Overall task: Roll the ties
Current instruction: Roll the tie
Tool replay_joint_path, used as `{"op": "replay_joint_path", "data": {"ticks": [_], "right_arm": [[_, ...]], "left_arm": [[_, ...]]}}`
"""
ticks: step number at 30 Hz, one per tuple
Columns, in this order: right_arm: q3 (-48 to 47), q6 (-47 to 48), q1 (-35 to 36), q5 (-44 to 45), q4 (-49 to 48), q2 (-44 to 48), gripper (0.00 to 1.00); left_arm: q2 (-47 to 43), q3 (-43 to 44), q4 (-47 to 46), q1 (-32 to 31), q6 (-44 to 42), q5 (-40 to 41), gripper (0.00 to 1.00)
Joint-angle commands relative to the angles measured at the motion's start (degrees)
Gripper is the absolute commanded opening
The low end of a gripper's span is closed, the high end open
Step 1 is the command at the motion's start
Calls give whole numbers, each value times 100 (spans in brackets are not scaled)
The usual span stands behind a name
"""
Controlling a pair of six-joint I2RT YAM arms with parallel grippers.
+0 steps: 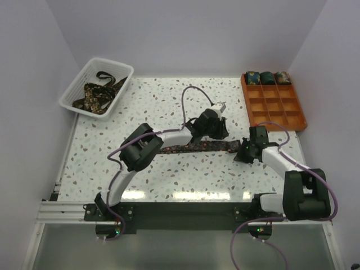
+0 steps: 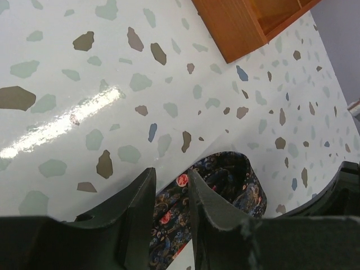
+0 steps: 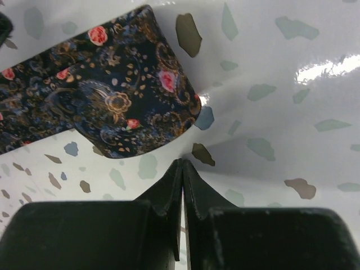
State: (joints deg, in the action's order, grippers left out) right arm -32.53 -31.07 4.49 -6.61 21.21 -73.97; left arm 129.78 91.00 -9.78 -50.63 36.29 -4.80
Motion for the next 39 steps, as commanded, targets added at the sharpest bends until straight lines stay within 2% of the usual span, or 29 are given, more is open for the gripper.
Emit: {"op": "replay_joint_path", "data": {"ticks": [1, 19, 30, 39], "right_arm": [[54, -224, 25, -104, -591, -3, 4], [89, -496, 26, -147, -1004, -231, 2], [133, -892, 34, -139, -1593, -442, 2], [142, -1120, 34, 213, -1708, -513, 2]], "left_arm": [[100, 374, -226, 18, -184, -65, 34], [909, 1060, 152, 36, -114, -179, 34], [1032, 805, 64, 10, 123, -417, 31], [751, 419, -155, -17, 176, -434, 27]]}}
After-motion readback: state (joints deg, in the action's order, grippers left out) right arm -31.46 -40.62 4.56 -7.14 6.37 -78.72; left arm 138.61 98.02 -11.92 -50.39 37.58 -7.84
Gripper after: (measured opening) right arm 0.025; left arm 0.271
